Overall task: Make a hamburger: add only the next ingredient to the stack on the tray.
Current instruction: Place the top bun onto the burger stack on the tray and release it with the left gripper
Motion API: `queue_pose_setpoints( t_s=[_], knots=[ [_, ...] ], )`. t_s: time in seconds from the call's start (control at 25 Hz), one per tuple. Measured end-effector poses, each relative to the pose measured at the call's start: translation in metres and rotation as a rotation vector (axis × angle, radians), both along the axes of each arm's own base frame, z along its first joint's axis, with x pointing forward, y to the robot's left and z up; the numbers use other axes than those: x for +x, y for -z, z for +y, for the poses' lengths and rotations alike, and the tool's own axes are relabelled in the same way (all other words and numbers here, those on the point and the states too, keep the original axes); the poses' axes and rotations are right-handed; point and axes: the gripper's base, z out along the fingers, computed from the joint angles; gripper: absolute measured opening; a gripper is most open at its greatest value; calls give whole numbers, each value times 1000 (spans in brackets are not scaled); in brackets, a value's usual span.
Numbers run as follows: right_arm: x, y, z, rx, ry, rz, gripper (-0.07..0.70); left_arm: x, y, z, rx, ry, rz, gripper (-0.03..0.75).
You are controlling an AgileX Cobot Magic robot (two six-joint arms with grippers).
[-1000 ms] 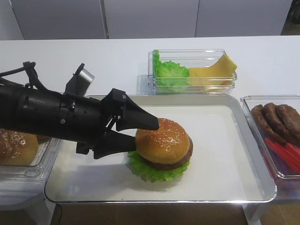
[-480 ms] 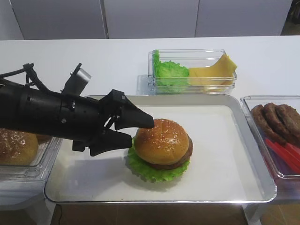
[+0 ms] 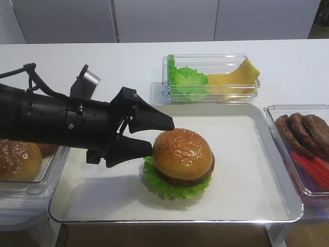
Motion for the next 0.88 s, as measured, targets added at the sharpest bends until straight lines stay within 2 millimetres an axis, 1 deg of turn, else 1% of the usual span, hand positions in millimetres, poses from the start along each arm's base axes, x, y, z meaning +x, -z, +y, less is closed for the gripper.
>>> queue_pose_setpoints(
  t_s=[0.28, 0.48, 0.6, 0.8, 0.88],
  knots=[
    [0, 0, 0, 0, 0, 0, 416, 1, 2, 1, 44, 18, -67, 558],
    [0, 0, 0, 0, 0, 0, 416, 4, 2, 12, 133, -2, -119, 552],
    [0, 0, 0, 3, 2, 1, 416, 1, -6, 21, 213, 0, -175, 542],
    [0, 0, 0, 5, 3, 1, 416, -7, -30, 40, 333, 12, -236, 538],
    [0, 0, 0, 5, 3, 1, 416, -11, -40, 49, 422, 43, -255, 538]
  ],
)
